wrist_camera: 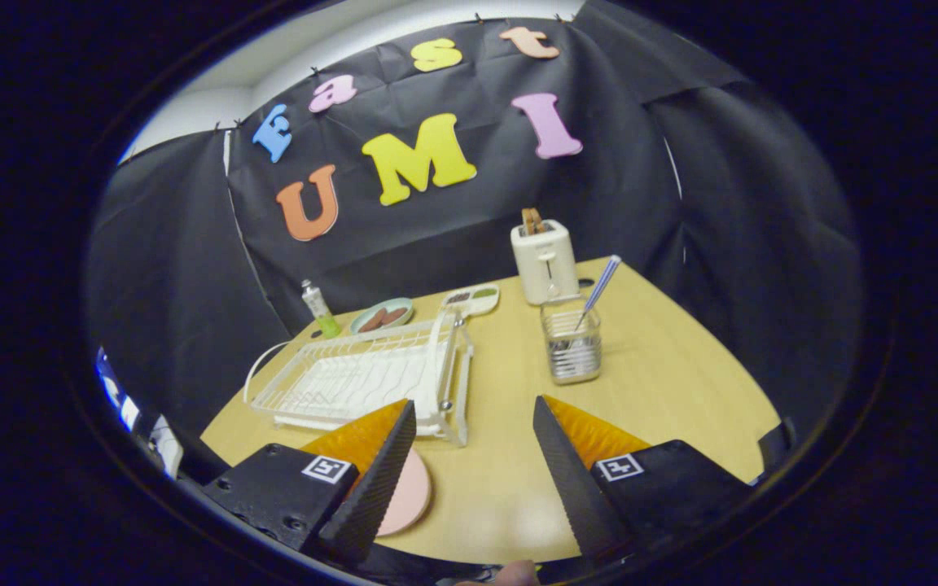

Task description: Take the plate from the dish rack, then take the spoon from the basket and place it into the plate.

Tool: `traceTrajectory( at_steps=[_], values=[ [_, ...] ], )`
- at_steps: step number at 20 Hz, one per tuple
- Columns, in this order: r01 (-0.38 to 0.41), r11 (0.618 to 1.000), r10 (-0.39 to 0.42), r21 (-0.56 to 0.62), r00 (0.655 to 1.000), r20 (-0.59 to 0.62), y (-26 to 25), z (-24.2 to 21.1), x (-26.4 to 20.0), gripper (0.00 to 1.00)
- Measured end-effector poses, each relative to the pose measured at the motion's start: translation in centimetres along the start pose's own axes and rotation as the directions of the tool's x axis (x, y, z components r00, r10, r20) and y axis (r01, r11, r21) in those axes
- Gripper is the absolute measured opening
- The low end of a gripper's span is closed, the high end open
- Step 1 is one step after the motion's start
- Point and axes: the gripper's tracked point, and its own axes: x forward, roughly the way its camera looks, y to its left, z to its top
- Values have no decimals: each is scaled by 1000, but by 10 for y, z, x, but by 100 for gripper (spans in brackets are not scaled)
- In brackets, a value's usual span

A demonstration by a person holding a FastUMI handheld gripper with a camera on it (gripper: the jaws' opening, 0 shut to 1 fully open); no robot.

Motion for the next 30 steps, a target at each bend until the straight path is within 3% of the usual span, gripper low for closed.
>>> traceTrajectory(
  at_steps=[3, 6, 9, 16, 20, 21, 24, 26, 27, 30],
  values=[
    [68, 996, -60, -62, 991, 118, -36, 24, 0, 96],
    [67, 995, -54, -79, 986, 155, -65, 33, 23, 98],
    [91, 993, -79, -80, 986, 149, -103, 45, 67, 98],
    [29, 997, -22, -68, 994, 104, -132, 63, 176, 94],
    [11, 1000, -8, -29, 996, 90, -133, 63, 214, 77],
    [0, 1000, 1, -14, 996, 93, -133, 63, 218, 68],
    [-26, 999, 23, 25, 996, 91, -132, 62, 217, 58],
    [-23, 999, 20, 38, 996, 89, -133, 64, 220, 43],
    [-32, 999, 28, 43, 996, 81, -131, 61, 218, 29],
    [-80, 994, 75, 79, 995, 68, -114, 66, 209, 22]
  ],
)
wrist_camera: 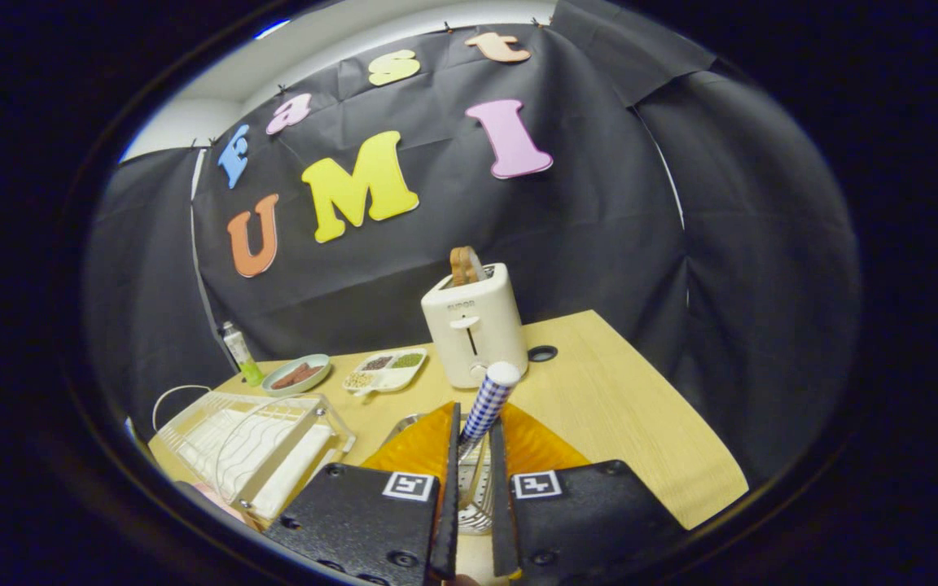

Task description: Take the plate from the dish rack, then take the spoon from the basket and place it into the plate.

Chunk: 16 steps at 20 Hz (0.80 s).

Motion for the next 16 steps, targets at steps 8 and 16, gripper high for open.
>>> traceTrajectory(
  at_steps=[8, 16],
  values=[
    [89, 996, -88, -22, 995, 42, 20, 16, -24, 8],
    [187, 982, -184, 1, 964, 193, 47, 59, -107, 8]
  ],
)
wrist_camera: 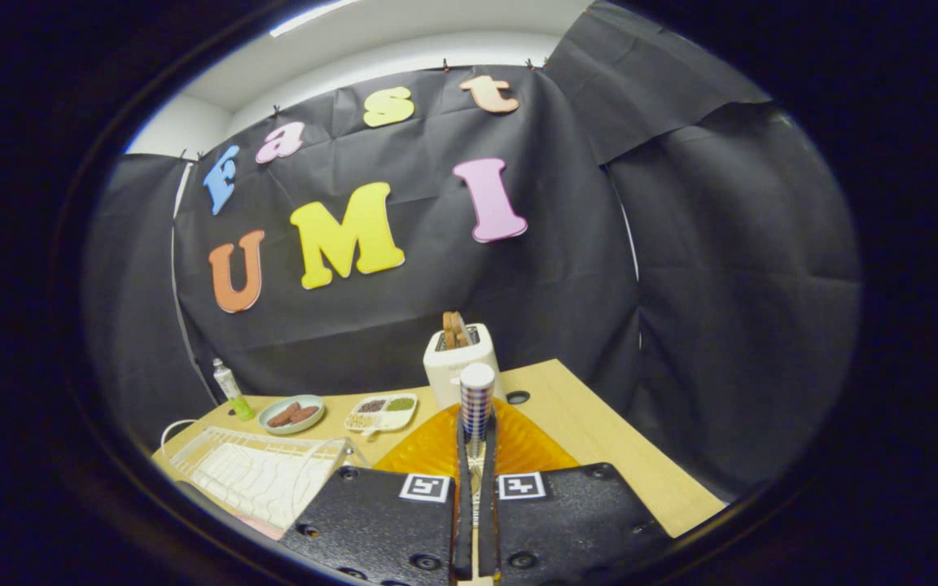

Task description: Take the plate from the dish rack, then take the spoon from the basket and place it into the plate.

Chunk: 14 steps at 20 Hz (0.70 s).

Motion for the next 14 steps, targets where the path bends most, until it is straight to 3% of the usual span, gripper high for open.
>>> traceTrajectory(
  at_steps=[6, 14],
  values=[
    [-67, 998, 67, -10, 998, -17, 69, -12, -72, 8],
    [-169, 985, 165, -31, 979, -117, 173, -81, -128, 8]
  ],
)
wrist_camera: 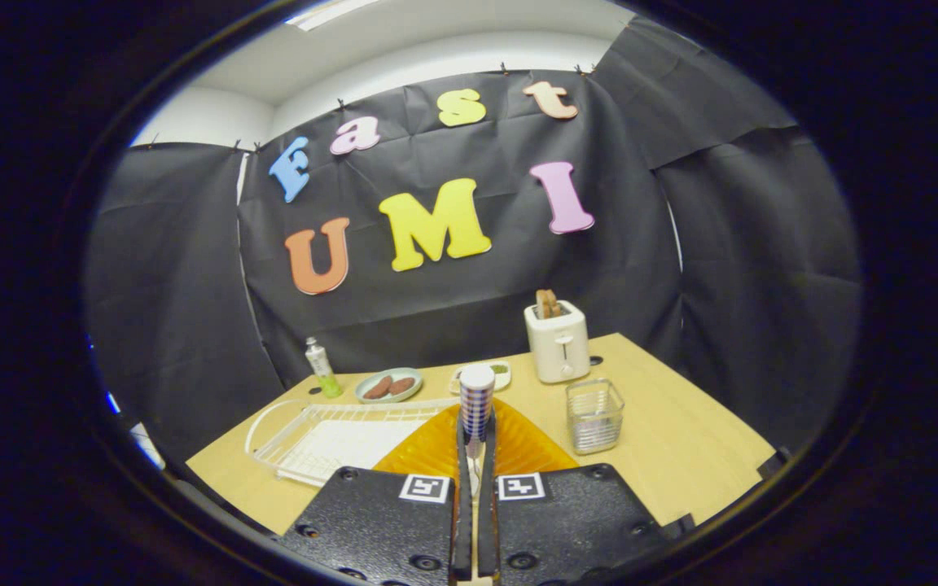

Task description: Take the plate from the dish rack, then take the spoon from the basket and place it into the plate.

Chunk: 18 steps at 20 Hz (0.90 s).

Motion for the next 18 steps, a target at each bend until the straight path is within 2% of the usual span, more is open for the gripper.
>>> traceTrajectory(
  at_steps=[7, 12, 18],
  values=[
    [-47, 999, 44, -25, 993, -111, 64, -68, 5, 8],
    [-41, 999, 36, -20, 984, -177, 82, -110, 16, 8],
    [-41, 999, 41, 4, 976, -214, 83, -124, 24, 10]
  ],
)
